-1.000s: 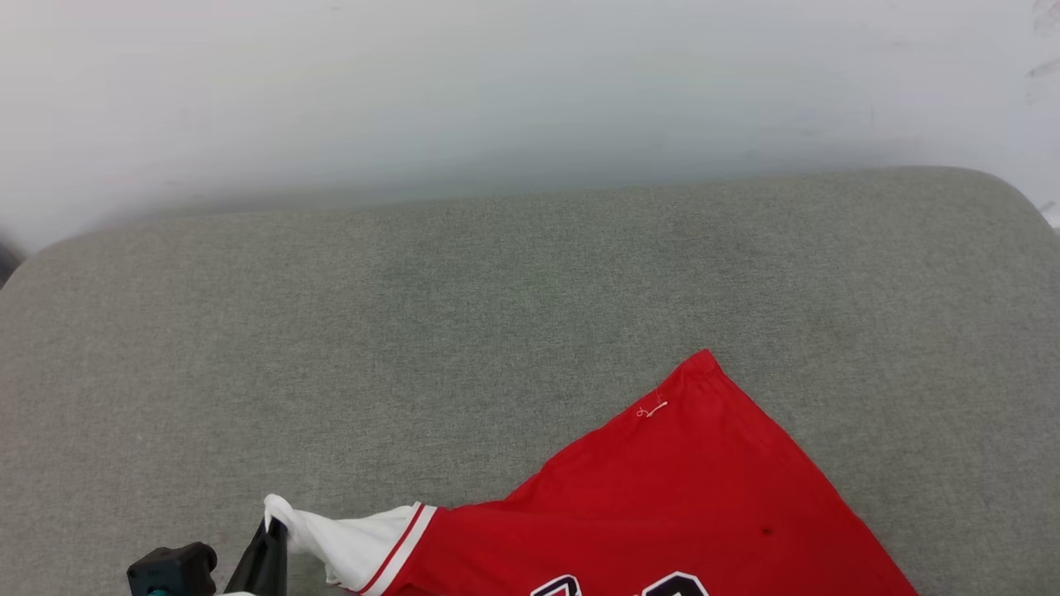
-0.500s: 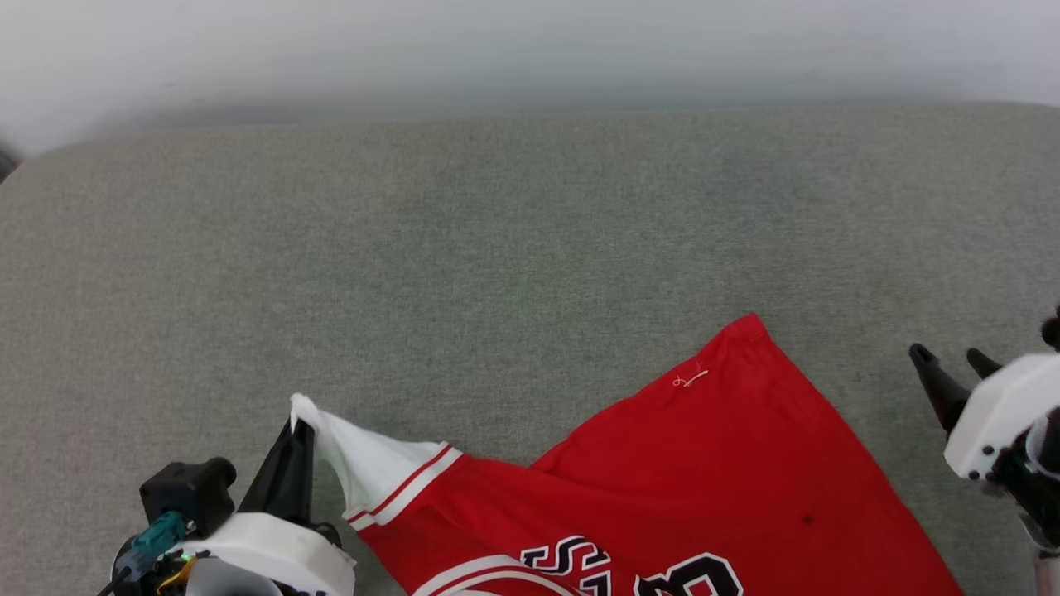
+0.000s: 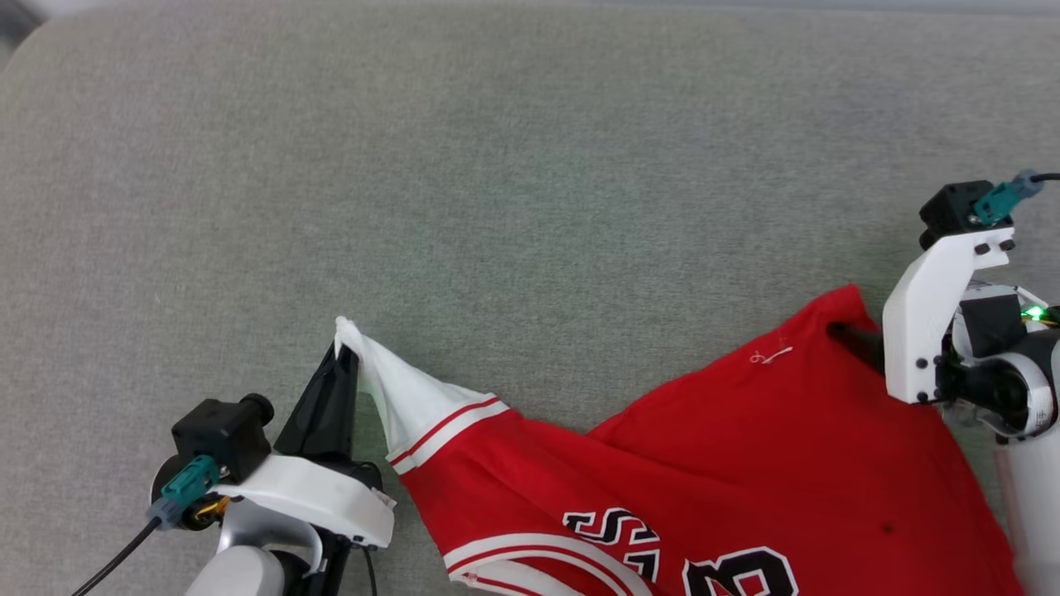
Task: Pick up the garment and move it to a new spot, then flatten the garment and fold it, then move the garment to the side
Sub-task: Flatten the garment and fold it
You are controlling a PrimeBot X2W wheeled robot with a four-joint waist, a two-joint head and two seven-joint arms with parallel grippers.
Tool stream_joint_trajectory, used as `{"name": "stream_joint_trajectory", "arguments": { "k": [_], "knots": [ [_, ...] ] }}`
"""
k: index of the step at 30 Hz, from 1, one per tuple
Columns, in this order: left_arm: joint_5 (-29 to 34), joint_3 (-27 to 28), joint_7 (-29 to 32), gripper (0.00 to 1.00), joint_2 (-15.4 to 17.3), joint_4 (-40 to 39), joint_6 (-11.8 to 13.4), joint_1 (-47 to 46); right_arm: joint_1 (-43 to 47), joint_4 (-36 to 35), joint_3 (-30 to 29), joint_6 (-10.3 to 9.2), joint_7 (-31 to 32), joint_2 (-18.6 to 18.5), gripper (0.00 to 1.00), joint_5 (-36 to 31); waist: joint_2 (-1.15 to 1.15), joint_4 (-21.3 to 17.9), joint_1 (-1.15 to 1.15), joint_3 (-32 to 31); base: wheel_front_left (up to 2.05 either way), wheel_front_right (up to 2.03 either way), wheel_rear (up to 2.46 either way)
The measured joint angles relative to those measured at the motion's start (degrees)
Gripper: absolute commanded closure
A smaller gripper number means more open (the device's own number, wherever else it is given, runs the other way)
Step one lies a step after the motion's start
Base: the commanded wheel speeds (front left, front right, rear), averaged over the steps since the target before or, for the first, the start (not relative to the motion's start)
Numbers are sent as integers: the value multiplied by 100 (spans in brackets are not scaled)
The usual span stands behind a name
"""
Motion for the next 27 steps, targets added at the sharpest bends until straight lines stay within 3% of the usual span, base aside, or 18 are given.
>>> {"name": "stream_joint_trajectory", "arguments": {
  "k": [6, 7, 8, 9, 14, 19, 27],
  "knots": [
    [-1, -63, -41, 100, -57, 120, -51, -106, -235, 345, 73, 0, 326, -38, 0, 97, 0, 170, 0, 174, 0, 0, 0],
    [-2, -64, -45, 100, -60, 147, -55, -107, -254, 367, 89, 0, 353, -57, 61, 111, 0, 184, 0, 177, 0, 0, 0],
    [-4, -64, -62, 100, -62, 169, -59, -107, -258, 394, 85, -1, 356, -58, 95, 168, 0, 192, 0, 173, 0, 0, 0],
    [-10, -67, -64, 100, -64, 185, -62, -109, -270, 417, 90, -1, 363, -67, 100, 207, 0, 195, 0, 164, 0, 0, 0],
    [-57, -65, -65, 100, -68, 301, -69, -113, -248, 534, 193, 0, 323, -64, 100, 320, 0, 187, 0, -16, 0, 0, 0],
    [-100, -18, -9, 100, 48, 420, -144, -223, -196, 480, 261, 0, -134, -174, 100, 304, 0, 142, 0, -314, 0, 0, 0],
    [-41, 182, 256, 100, 481, 894, -422, -1377, -455, 479, 133, 0, -1084, -338, 100, 32, 0, -45, -1, -949, 0, 0, 0]
  ]
}}
